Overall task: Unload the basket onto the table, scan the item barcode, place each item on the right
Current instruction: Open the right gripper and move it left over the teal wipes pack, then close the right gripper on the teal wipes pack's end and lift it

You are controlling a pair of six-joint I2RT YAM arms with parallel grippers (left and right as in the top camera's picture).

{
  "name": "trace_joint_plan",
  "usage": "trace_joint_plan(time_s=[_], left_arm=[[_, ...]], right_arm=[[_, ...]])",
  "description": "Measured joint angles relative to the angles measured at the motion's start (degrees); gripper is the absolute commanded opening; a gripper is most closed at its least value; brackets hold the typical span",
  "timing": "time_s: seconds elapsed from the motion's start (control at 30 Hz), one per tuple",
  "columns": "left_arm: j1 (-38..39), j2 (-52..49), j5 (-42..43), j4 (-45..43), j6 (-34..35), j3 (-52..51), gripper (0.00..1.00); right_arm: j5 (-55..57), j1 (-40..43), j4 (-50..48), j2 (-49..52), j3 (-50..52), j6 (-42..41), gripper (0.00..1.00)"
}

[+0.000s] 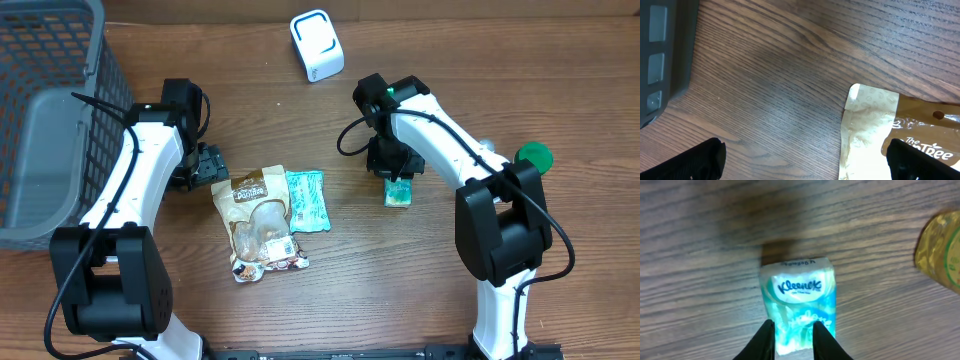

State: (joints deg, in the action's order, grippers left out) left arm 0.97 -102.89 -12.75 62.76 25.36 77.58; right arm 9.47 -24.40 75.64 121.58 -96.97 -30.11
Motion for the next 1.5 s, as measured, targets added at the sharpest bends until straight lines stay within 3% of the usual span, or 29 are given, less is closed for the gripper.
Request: trace_joint_plan(time_s=[0.07, 0.17, 0.37, 0.57, 0.8, 1.5], left_arm=[[0.0, 0.0, 0.0, 0.0, 0.0, 0.0, 1.00], [0.0, 0.0, 0.0, 0.0, 0.0, 0.0, 1.00], [0.0, 0.0, 0.0, 0.0, 0.0, 0.0, 1.00], [0.0, 0.0, 0.0, 0.0, 0.0, 0.0, 1.00], [0.0, 0.0, 0.0, 0.0, 0.0, 0.0, 0.99], [0.0, 0.0, 0.0, 0.0, 0.0, 0.0, 1.00]], right_arm=[[0.0, 0.0, -0.5, 0.0, 0.0, -0.1, 0.54], [0.2, 0.0, -2.1, 0.0, 0.0, -0.3, 0.67], [-2.0, -0.1, -7.0, 0.0, 0.0, -0.1, 0.66], [-14.1, -1.2, -12.5, 0.0, 0.0, 3.1, 0.61], [-24.7, -5.2, -13.7, 0.0, 0.0, 6.6, 0.62], [-27.0, -11.0, -19.1, 0.0, 0.0, 7.6, 0.62]])
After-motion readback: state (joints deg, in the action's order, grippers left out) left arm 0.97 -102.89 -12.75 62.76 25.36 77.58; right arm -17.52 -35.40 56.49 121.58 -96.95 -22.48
